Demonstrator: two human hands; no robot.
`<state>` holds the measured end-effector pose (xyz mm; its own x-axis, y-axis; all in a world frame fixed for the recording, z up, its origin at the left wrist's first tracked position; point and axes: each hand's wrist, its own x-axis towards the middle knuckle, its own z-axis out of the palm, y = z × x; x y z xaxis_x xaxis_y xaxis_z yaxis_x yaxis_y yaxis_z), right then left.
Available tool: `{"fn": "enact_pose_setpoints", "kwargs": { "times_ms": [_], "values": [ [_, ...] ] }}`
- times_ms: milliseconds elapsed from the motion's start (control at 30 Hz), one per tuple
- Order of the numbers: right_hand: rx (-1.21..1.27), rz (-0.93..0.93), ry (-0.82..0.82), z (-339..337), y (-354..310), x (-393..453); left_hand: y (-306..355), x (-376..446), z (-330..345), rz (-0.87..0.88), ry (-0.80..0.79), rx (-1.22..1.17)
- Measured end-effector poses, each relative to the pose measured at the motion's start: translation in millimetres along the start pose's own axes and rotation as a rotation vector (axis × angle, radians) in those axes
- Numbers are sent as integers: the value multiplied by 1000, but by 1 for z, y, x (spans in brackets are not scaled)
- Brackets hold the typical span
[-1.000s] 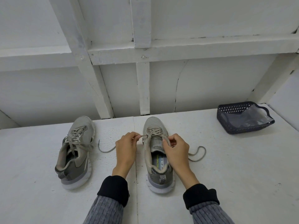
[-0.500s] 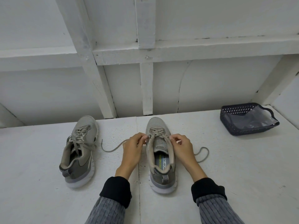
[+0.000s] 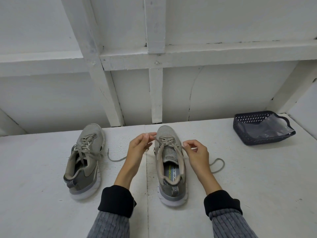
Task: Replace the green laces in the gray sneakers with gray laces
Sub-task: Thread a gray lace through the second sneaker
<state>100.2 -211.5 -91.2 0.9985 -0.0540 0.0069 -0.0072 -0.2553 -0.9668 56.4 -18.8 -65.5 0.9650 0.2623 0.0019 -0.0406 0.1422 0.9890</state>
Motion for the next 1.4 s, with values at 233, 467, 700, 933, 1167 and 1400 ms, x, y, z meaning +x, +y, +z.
{"fn": "enact_pose_setpoints", "kwargs": {
  "times_ms": [233,467,700,933,1167,1400],
  "values": [
    [67,-37,9,1,-15,-1,26,8,7,143,-122,19],
    [97,-24,-14,1,-16,-1,6,11,16,131,-108,422],
    [142,-56,-95,4,-29,-3,4,5,26,216,-63,568],
    [130,56,-190,14,-38,-5,5,1,33,224,68,525],
    [3,21,-171,18,-40,-3,-2,1,31,227,75,511],
    [-51,-69,-416,-2,-52,2,5,12,13,134,-21,228]
  ]
}}
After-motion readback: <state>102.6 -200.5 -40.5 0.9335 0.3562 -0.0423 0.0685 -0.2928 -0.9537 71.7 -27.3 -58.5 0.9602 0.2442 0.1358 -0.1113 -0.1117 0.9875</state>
